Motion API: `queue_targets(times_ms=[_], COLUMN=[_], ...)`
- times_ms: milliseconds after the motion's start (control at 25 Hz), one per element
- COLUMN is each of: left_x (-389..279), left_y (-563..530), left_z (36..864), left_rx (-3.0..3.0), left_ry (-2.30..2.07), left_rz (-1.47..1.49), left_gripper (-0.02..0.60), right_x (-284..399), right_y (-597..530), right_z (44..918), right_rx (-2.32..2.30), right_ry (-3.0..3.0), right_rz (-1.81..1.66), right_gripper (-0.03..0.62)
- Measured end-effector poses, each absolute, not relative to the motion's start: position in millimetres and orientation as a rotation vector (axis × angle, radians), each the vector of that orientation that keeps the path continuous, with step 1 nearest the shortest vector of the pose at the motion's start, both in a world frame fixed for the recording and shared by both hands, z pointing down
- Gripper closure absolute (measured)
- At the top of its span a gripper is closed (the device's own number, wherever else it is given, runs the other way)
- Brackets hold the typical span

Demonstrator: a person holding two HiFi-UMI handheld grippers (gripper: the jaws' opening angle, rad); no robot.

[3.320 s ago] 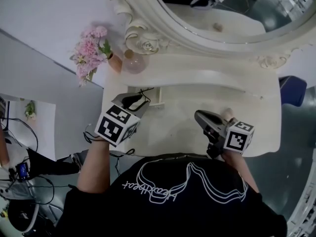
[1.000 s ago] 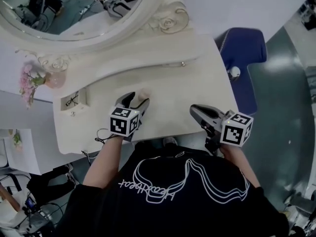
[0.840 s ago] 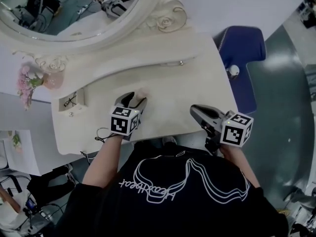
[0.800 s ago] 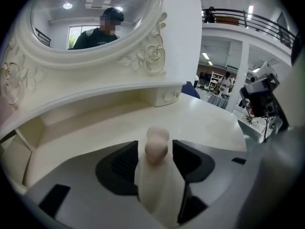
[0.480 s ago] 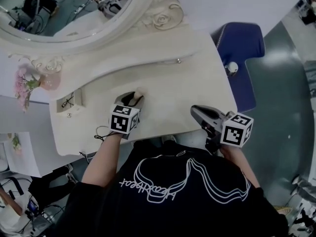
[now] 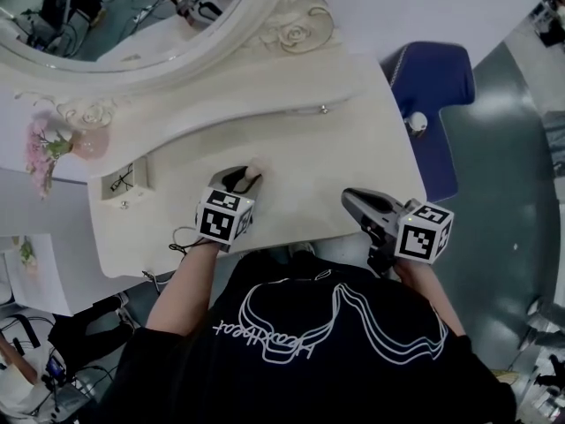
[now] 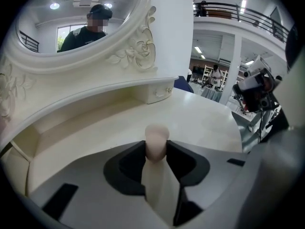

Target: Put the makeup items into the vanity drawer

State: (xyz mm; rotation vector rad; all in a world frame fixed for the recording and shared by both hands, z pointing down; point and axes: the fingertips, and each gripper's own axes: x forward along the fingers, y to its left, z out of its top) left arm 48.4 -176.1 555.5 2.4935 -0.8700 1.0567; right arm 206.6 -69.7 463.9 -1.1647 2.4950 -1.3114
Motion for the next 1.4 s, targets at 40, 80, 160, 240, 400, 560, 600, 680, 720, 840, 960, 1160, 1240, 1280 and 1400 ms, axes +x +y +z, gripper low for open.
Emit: queue_targets(times_ms=[40,80,160,240,400,560,600,680,720,840,960,1160,1240,1280,1400], left_x=[49.0,48.8,45.7,40.4,21.5,-8.3,-16.0,-31.6,-39.6,-65.5,-93.7,-143.9,-164.0,-173.6,-200.8], left_y=[-174.3,-172.6,-169.5,-166.9,-163.3,-163.8,-164.9,-167.8,-169.2,-172.5,-172.5,-179.1,-184.0,-186.6,-194.3], left_z=[553.0,550.6,545.7,538.8,516.9,491.2,485.2,474.0,469.0,458.3,452.4,446.1,444.9,443.9,440.5], left_rx=[2.497,2.499,2.500,2.495,2.482,2.467,2.467,2.464,2.460,2.439,2.417,2.388,2.376,2.373,2.370], left_ry=[-0.858,-0.846,-0.824,-0.804,-0.768,-0.764,-0.769,-0.782,-0.790,-0.825,-0.857,-0.931,-0.966,-0.983,-1.035], left_rz=[1.051,1.042,1.017,0.980,0.905,0.830,0.815,0.783,0.766,0.727,0.714,0.693,0.684,0.679,0.675], left_gripper=[0.445,0.445,0.445,0.445,0.445,0.445,0.445,0.445,0.445,0.445,0.445,0.445,0.445,0.445,0.445], right_x=[204.1,200.6,191.5,180.6,153.5,120.0,111.5,94.7,86.2,61.4,37.9,3.4,-8.7,-14.4,-29.9], right_y=[-70.9,-72.2,-75.9,-80.2,-87.2,-96.6,-99.4,-104.7,-106.9,-112.7,-116.7,-123.0,-125.1,-126.0,-128.1], right_z=[463.8,464.3,465.4,464.2,456.4,446.7,444.7,441.8,440.7,437.3,434.1,431.0,430.9,431.2,432.8], right_rx=[-1.163,-1.160,-1.150,-1.141,-1.129,-1.104,-1.095,-1.074,-1.064,-1.035,-1.013,-0.986,-0.978,-0.975,-0.968], right_ry=[2.499,2.504,2.515,2.524,2.532,2.545,2.550,2.563,2.571,2.587,2.598,2.621,2.630,2.634,2.638], right_rz=[-1.313,-1.314,-1.315,-1.314,-1.333,-1.351,-1.352,-1.351,-1.350,-1.349,-1.352,-1.358,-1.357,-1.356,-1.357], right_gripper=[0.574,0.576,0.576,0.576,0.576,0.577,0.577,0.577,0.577,0.577,0.579,0.579,0.579,0.579,0.579])
